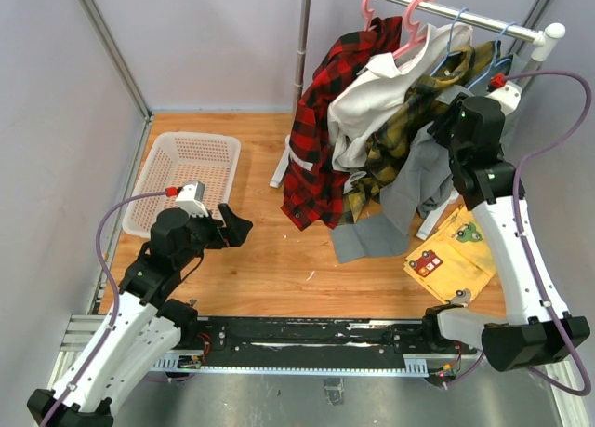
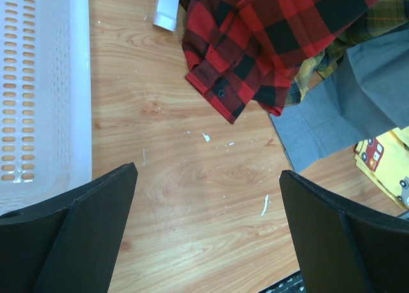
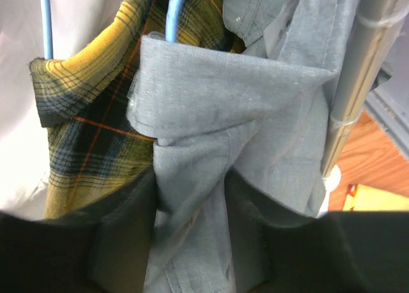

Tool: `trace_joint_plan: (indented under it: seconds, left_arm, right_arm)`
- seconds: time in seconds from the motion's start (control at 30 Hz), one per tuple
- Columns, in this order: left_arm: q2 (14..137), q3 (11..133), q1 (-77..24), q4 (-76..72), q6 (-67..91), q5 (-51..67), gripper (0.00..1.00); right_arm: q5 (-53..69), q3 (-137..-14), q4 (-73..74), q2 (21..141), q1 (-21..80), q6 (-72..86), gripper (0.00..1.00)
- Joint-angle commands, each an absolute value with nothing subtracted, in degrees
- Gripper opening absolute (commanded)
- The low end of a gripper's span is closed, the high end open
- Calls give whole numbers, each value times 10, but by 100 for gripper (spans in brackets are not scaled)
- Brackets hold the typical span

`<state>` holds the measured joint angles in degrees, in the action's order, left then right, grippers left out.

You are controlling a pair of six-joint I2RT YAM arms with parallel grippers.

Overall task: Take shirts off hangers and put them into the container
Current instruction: Pick up the hanger from the clothesline.

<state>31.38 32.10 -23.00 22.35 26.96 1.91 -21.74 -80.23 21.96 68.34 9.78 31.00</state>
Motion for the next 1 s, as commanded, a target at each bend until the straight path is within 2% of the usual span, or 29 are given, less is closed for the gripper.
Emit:
trace_joint_plan:
  seconds: [0.0,0.1,0.17,0.2,0.67,0.83,0.97]
  left_arm:
    - [314,321,-231,206,259,9,100]
    - [315,318,-232,201,259,5,100]
    - [318,319,-231,202,258,3,100]
    - [319,319,-231,203,259,4,100]
    - [323,321,-231,205,258,0,100]
    - [324,321,-231,206,258,-2,100]
    - [325,320,-231,205,258,-4,100]
  right_arm:
    - [-232,-792,194,655,87,296,34]
    - [-202,-801,202,652,87,285,13]
    - [-190,-803,202,645,87,290,3]
    - [-187,-804,201,639,87,292,1]
    - [-182,-820,179,572,87,290,1]
    - [-114,-812,180,550,87,278,1]
    - [-76,-808,118,551,87,273,1]
